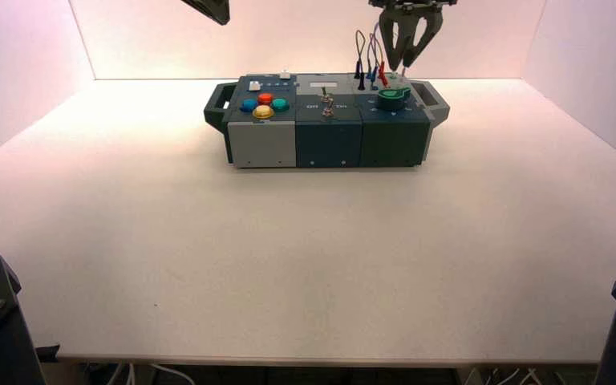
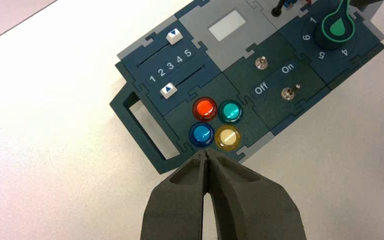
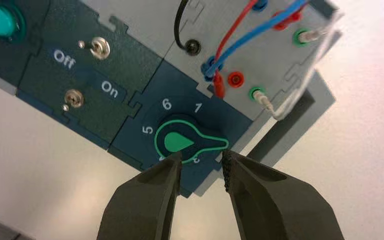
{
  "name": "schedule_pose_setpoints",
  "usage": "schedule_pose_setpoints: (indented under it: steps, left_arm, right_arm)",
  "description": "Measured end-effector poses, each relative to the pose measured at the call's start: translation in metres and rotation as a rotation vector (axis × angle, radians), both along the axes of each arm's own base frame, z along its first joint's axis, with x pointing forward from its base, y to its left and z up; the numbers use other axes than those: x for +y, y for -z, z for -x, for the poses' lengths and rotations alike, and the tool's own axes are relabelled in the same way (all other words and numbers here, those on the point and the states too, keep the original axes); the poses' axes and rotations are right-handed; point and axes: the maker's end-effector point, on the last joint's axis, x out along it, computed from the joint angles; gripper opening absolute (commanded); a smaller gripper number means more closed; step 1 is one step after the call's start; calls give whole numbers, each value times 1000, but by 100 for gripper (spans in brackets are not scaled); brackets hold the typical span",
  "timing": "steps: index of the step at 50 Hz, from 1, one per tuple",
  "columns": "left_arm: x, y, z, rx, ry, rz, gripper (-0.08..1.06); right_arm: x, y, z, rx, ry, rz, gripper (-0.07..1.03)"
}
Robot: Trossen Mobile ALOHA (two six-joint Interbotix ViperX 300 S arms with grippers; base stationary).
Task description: Pull the red wire.
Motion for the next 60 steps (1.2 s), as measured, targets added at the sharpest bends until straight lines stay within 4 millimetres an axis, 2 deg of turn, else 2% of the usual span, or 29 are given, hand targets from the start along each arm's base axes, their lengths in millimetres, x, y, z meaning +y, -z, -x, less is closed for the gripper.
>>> schedule_pose_setpoints:
  steps: [29, 44, 60]
  left_arm:
    - [0, -2, -9, -44, -24, 18, -3]
    - [7, 0, -15, -50, -48, 19, -3]
    - [12, 2, -18, -47, -67, 20, -3]
  right_arm:
    - [-20, -15, 4, -310, 113, -46, 44]
    - [-32, -13, 3, -356, 169, -66, 44]
    - [-33, -16, 3, -365, 171, -68, 44]
